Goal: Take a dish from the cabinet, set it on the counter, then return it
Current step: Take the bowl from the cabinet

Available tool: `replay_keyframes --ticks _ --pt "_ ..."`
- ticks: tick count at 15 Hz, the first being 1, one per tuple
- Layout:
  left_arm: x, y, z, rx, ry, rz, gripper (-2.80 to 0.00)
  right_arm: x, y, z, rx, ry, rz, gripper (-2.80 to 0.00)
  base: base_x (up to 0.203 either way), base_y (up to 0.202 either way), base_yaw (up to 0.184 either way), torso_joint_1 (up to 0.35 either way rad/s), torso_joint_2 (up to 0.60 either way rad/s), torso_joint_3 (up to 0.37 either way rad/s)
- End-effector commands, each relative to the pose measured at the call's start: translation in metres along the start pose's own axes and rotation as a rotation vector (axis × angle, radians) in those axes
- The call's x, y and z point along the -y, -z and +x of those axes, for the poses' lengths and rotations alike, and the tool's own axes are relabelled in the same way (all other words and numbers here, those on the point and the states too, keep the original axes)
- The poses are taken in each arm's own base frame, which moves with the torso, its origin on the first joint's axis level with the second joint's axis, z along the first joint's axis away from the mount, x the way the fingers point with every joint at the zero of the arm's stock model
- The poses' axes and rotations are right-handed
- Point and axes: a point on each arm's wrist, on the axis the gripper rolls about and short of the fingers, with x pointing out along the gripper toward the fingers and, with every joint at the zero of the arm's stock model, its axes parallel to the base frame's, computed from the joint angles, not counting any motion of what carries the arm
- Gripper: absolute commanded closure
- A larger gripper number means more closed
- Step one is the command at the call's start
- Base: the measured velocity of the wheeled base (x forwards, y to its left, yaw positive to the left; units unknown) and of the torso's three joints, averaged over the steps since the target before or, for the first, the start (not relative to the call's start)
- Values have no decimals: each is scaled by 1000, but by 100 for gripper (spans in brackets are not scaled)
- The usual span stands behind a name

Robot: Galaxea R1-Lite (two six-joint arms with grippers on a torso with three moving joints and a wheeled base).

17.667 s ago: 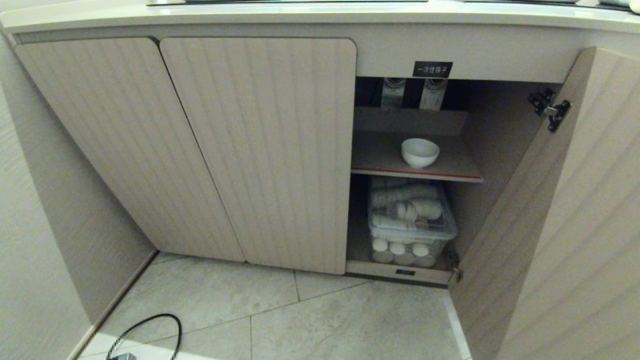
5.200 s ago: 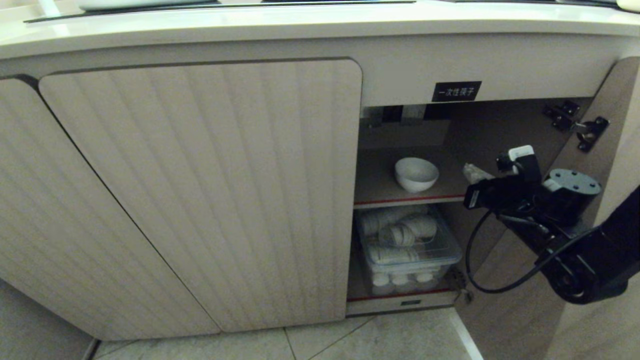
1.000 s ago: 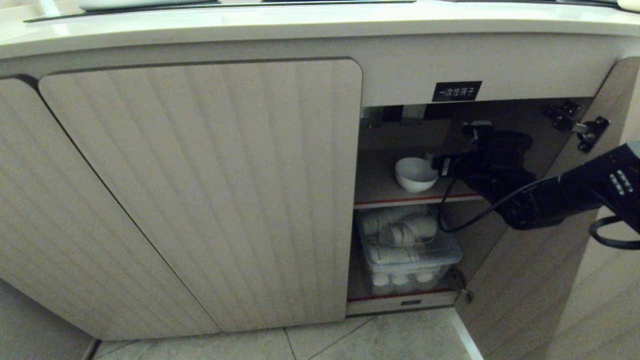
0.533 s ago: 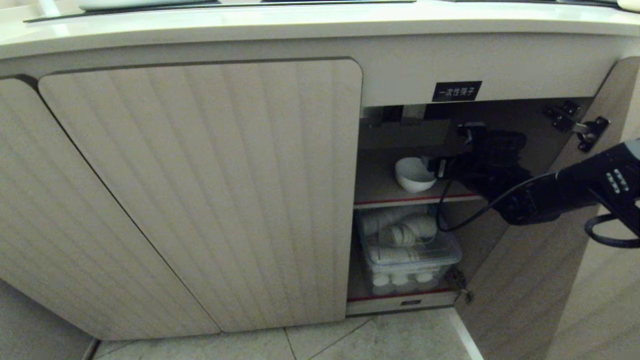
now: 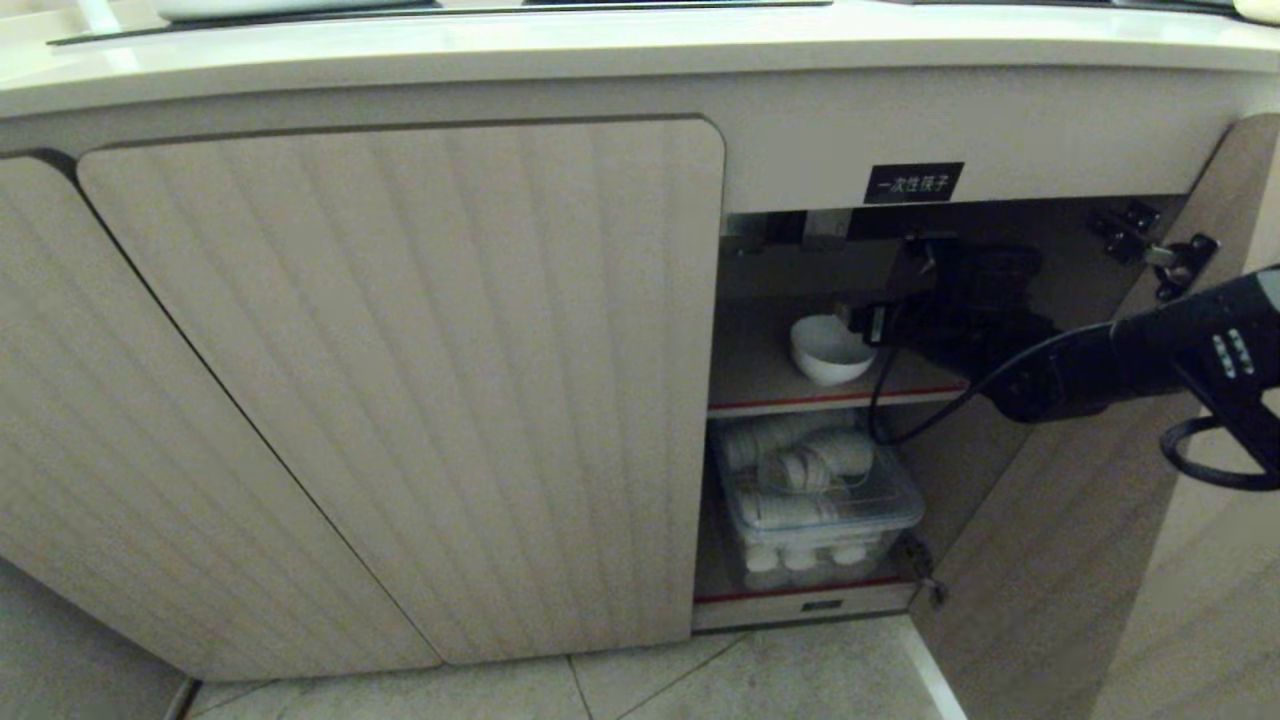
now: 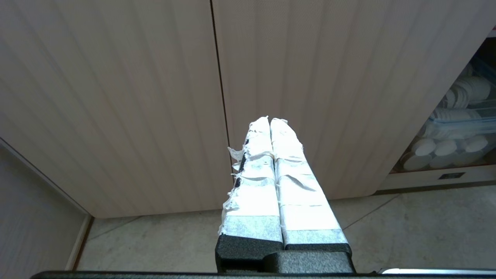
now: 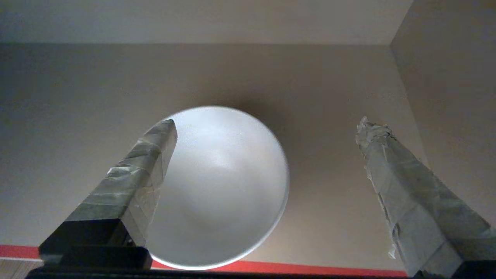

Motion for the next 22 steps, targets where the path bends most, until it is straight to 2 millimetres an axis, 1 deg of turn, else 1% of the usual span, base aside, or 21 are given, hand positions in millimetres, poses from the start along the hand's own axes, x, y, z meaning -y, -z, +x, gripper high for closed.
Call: replay_keyframes --ticks 1,6,11,15,22 --pt "0 0 0 0 0 0 0 0 -3 3 -9 1 -1 -280 0 0 0 0 0 0" --pt "0 0 0 0 0 0 0 2 3 8 -33 6 0 -280 0 0 0 0 0 0" --pt "0 0 0 0 0 0 0 3 2 14 -66 8 1 -280 0 0 0 0 0 0" --pt "0 0 0 0 0 0 0 3 7 14 -116 9 0 -280 0 0 0 0 0 0" --pt "0 0 0 0 2 0 0 6 2 18 -168 15 1 -280 0 0 0 0 0 0"
